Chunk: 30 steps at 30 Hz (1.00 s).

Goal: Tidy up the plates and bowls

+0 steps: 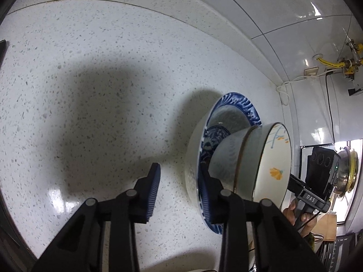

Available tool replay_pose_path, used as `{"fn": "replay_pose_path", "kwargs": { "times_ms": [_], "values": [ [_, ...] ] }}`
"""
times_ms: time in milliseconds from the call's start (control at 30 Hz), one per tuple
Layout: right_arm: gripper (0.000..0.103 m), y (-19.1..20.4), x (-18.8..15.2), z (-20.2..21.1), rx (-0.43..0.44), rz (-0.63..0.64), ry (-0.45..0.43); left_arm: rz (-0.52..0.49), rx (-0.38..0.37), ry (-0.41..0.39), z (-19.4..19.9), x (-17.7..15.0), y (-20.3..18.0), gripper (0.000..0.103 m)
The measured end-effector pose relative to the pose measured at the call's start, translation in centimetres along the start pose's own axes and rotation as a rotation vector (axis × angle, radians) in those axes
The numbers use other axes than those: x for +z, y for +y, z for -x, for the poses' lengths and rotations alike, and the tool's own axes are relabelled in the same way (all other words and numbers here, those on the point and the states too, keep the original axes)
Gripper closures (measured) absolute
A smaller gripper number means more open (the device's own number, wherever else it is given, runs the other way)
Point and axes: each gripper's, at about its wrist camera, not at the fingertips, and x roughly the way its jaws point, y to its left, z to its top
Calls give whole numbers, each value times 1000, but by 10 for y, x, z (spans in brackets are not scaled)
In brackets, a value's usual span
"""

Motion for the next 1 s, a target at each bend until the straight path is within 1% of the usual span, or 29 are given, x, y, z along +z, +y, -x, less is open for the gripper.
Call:
{"fn": "replay_pose_path", "kwargs": {
  "times_ms": [200,267,367,500,567,600,633,700,767,833,900,1000],
  "values": [
    [69,2,4,-25,1,-11,46,-3,-3,18,-6,4,-1,72],
    [78,2,5,-30,0,-16,57,-8,-10,19,-8,6,-2,72],
    [84,2,9,-36,22,-19,77,-19,-8,18,-10,10,-4,72],
    [84,2,15,-42,23,-7,111,-20,-27,33,-13,20,-5,72],
    [84,0,19,-45,41,-10,132,-25,-37,45,-15,21,-5,72],
    [84,-1,21,-47,54,-16,146,-24,-56,58,-17,23,-4,72],
    [87,-4,23,-48,60,-20,158,-22,-64,63,-18,23,-4,72],
    [88,-7,28,-53,82,-34,186,-21,-75,68,-19,24,-3,73],
    [89,-9,33,-61,94,-30,217,-16,-88,82,-22,25,-1,76],
    [90,-8,36,-66,98,-27,237,-13,-104,106,-27,23,-1,84],
    [90,-9,40,-73,109,-43,244,-11,-115,103,-29,22,-3,89],
    [91,-11,43,-76,116,-57,248,4,-112,91,-30,21,-3,89]
  ]
}}
